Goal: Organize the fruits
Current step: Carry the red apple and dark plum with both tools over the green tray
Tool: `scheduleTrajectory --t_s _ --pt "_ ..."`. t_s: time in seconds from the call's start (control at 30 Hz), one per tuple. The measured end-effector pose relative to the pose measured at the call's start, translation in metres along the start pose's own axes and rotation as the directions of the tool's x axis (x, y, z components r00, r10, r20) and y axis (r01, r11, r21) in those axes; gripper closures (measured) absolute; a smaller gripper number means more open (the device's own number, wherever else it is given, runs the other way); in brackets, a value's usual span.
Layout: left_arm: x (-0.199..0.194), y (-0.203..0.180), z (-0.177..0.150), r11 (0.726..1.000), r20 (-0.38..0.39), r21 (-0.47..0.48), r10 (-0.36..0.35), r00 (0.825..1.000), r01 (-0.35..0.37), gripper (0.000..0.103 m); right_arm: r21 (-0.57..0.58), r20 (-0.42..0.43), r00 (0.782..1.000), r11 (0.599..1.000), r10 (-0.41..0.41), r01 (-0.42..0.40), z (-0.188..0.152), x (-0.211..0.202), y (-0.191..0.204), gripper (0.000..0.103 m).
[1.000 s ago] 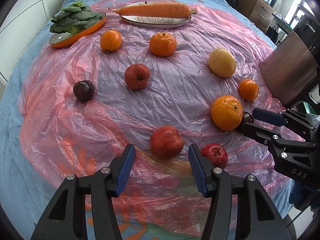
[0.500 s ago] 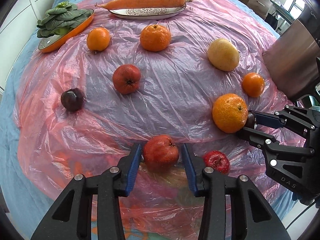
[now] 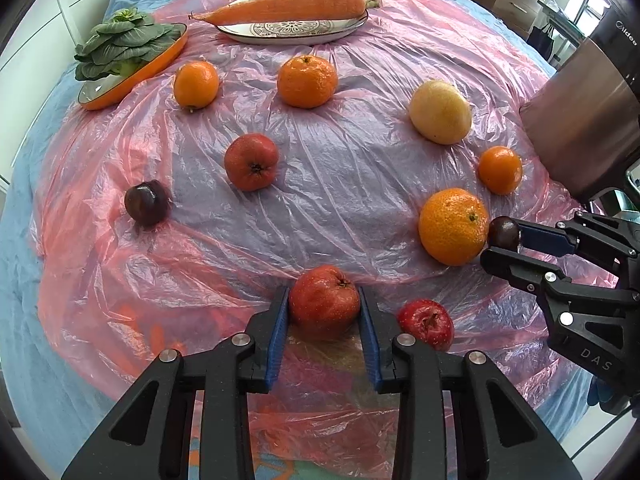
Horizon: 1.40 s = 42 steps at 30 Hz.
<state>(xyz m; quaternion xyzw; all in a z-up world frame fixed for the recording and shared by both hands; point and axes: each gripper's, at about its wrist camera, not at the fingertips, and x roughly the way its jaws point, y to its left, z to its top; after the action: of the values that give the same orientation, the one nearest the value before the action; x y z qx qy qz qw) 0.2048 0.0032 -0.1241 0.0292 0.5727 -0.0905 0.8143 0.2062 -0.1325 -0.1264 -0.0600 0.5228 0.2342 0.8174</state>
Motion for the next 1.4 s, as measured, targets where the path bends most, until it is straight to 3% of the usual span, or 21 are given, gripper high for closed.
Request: scheduleTrajectory --t_s 0.4,0.77,0.9,1.07,1.27,1.4 --pt "-0.05 -0.013 0.0 1.0 0.056 -0.002 0.001 0.998 -0.001 0.074 0.091 0.071 0.997 0.995 0.039 -0.045 -0.014 -0.056 0.003 0.098" --pt "-0.065 -0.115 -0.013 0.98 -0.004 0.17 -0.104 0.995 0.103 0.074 0.22 0.031 0.999 0.976 -0.012 0.005 -0.08 -0.123 -0.043 0.098" --pt "-0.068 -0.17 -0.02 0.95 -0.048 0.265 -0.157 0.986 0.164 0.074 0.291 0.006 0.998 0.955 -0.063 0.058 -0.112 -0.151 -0.079 0.098" --pt "-0.073 -0.248 -0.024 0.887 -0.101 0.381 -0.24 0.966 0.26 0.074 0.398 0.006 0.988 0.907 -0.155 0.139 -0.142 -0.185 -0.136 0.098" --pt "-0.072 -0.341 -0.015 0.806 -0.134 0.47 -0.337 0.932 0.359 0.074 0.484 0.036 0.958 0.844 -0.285 0.233 -0.156 -0.223 -0.209 0.098" --pt "-0.063 -0.395 0.012 0.784 -0.113 0.497 -0.367 0.923 0.373 0.074 0.526 0.057 0.933 0.805 -0.355 0.274 -0.16 -0.24 -0.259 0.098"
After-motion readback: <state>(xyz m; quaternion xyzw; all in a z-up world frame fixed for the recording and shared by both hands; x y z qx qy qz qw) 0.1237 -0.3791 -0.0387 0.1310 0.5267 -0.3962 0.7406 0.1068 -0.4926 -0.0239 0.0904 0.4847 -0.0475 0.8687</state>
